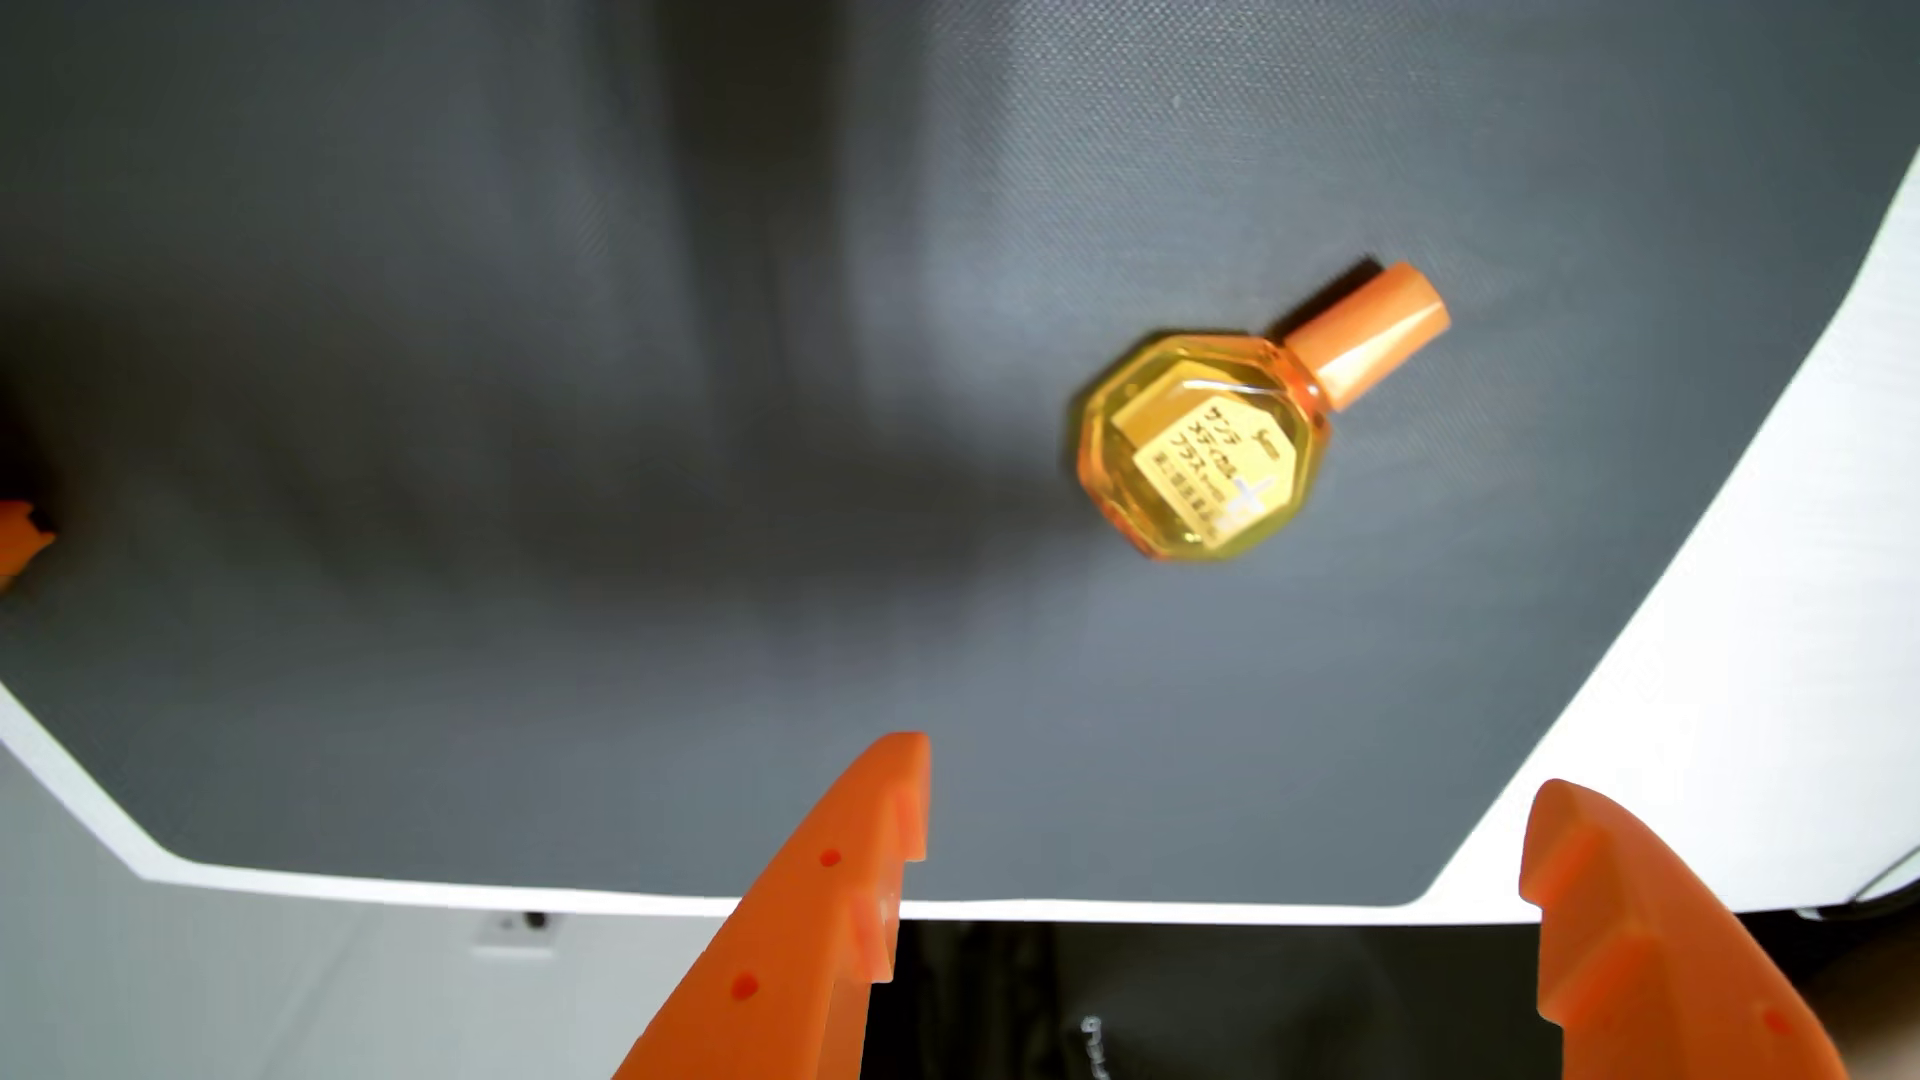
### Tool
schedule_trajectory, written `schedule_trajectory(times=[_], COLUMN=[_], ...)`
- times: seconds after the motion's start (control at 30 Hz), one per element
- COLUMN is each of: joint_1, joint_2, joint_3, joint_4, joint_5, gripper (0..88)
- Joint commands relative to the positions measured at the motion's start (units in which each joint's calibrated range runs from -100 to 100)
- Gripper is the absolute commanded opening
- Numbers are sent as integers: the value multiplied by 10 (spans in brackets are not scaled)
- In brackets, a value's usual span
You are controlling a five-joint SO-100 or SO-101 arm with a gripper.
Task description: Grab the eyedrops
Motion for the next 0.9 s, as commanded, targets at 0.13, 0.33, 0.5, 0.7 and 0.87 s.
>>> schedule_trajectory(times=[0.13,0.33,0.5,0.7,0.87], joint_1=[9,9,8,8,2], joint_2=[74,139,177,208,221], joint_3=[-137,-172,-199,-208,-210], joint_4=[55,54,54,53,51], joint_5=[0,-4,-3,-4,-8], gripper=[322,325,325,325,326])
